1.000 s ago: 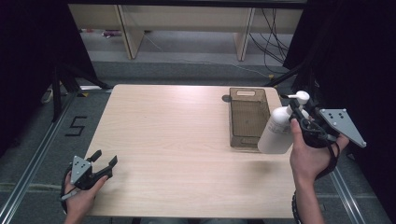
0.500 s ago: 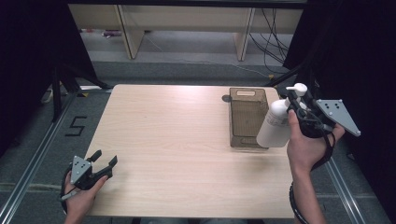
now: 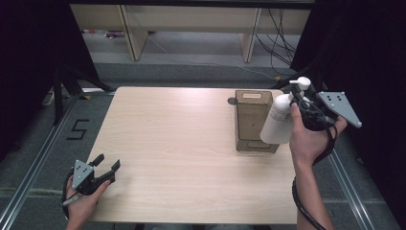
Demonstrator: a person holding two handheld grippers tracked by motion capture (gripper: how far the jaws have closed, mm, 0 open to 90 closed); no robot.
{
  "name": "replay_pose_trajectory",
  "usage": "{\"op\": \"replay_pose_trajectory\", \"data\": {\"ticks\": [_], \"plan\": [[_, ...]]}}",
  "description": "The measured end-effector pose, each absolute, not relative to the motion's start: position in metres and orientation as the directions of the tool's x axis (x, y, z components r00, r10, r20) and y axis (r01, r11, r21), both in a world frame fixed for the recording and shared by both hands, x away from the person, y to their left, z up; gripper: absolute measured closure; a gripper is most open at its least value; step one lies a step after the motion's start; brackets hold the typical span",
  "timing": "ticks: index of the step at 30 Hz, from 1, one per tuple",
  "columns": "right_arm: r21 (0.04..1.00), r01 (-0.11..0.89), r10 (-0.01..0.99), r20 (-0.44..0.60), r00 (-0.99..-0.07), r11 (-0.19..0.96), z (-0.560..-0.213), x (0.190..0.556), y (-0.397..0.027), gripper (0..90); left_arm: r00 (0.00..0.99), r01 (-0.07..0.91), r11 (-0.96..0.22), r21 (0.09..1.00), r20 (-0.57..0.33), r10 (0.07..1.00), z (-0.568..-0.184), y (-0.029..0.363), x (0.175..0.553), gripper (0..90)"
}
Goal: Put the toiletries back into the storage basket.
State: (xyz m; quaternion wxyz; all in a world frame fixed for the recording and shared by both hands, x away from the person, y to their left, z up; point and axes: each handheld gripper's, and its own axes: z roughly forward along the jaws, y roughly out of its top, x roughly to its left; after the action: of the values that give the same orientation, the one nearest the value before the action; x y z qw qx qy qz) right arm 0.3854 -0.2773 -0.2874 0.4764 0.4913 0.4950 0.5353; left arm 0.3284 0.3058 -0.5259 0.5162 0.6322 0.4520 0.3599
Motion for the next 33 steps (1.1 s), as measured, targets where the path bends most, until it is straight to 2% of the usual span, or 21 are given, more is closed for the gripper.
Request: {"op": "replay_pose_trajectory", "data": {"ticks": [33], "plan": [[0.997, 0.035, 0.997, 0.067, -0.028, -0.066, -0.303, 0.421, -0.265, 60.6, 0.332, 0.209, -0.064, 0.976, -0.009, 0.943, -0.525, 0.306, 0.328, 31.9]]}}
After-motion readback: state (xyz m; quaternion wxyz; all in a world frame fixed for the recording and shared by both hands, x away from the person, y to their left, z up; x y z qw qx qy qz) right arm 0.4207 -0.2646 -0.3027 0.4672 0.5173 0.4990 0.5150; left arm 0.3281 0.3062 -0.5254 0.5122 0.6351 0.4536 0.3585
